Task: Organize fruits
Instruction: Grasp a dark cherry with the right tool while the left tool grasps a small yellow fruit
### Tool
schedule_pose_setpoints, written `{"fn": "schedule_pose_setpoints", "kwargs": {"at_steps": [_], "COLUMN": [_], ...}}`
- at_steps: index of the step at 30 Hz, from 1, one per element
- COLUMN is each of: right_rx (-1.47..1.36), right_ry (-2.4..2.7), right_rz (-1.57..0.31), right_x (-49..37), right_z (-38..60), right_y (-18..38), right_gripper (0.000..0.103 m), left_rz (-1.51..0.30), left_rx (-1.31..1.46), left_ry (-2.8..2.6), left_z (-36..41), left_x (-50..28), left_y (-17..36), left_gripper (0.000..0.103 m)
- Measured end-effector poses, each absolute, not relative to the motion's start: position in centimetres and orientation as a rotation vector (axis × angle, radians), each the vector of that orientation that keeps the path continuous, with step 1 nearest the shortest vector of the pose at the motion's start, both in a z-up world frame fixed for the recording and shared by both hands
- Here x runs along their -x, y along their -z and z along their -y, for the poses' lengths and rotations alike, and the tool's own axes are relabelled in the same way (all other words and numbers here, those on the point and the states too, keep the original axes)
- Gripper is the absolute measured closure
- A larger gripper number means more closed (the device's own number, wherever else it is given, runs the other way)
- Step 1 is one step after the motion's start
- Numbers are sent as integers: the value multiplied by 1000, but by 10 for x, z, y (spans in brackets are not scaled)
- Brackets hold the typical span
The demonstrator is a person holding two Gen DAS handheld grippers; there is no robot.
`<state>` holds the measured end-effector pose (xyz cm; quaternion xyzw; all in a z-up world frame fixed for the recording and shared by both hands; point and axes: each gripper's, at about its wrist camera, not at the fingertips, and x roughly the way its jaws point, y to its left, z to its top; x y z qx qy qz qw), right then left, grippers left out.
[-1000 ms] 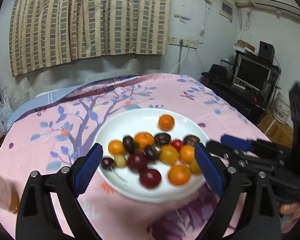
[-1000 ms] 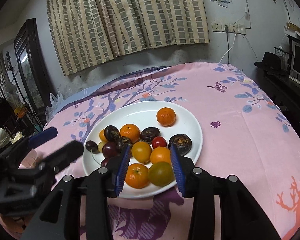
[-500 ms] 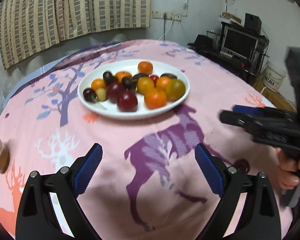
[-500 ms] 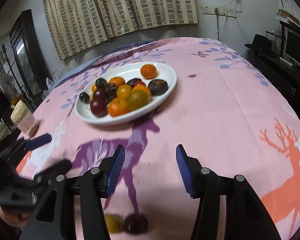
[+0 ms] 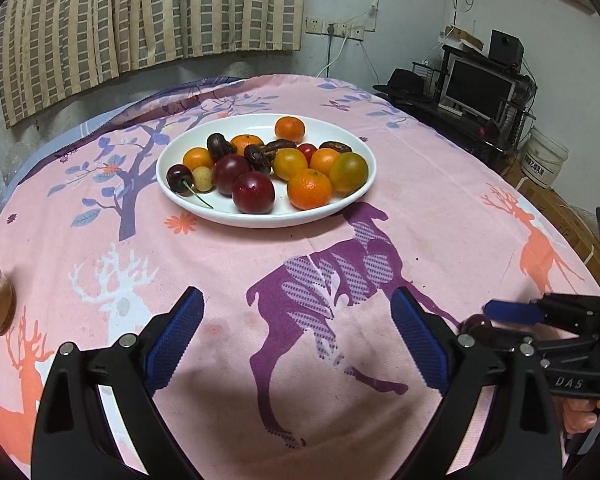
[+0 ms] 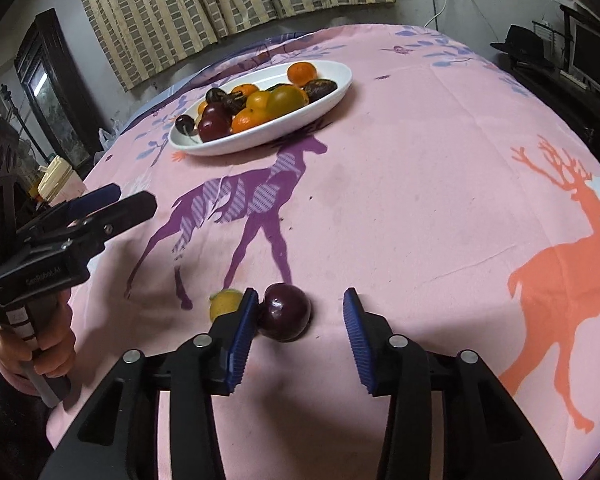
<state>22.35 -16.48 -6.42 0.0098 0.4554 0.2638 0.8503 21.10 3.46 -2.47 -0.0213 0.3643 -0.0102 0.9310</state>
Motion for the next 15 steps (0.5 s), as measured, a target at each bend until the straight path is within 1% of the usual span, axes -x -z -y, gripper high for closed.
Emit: {"fn": "schedule_pose_setpoints", "kwargs": {"at_steps": [6,7,10,13,15], "right_rx": [-42,-47,-71,-251,-331], "right_ry": [-582,-594,-608,-644,-613], "right_rz": [-968,-970,-969,-963,-916], "right_x": [-225,-225,-226,-233,-235], "right_z": [162,161,163,177,191], "right_y": [64,64,64,68,64], "right_gripper": [71,76,76,76,76], "left_rz": [-748,-746,-746,-748,-745], "left_rx": [48,45,41,44,24], "left_ry": [27,26,23,60,137], "left_z": [-33,-33,-32,-28,-18], "left_x": [-210,-210,-210,-208,-203], "left_y": [24,24,25,25,25], "left_gripper": [10,10,10,10,10]}}
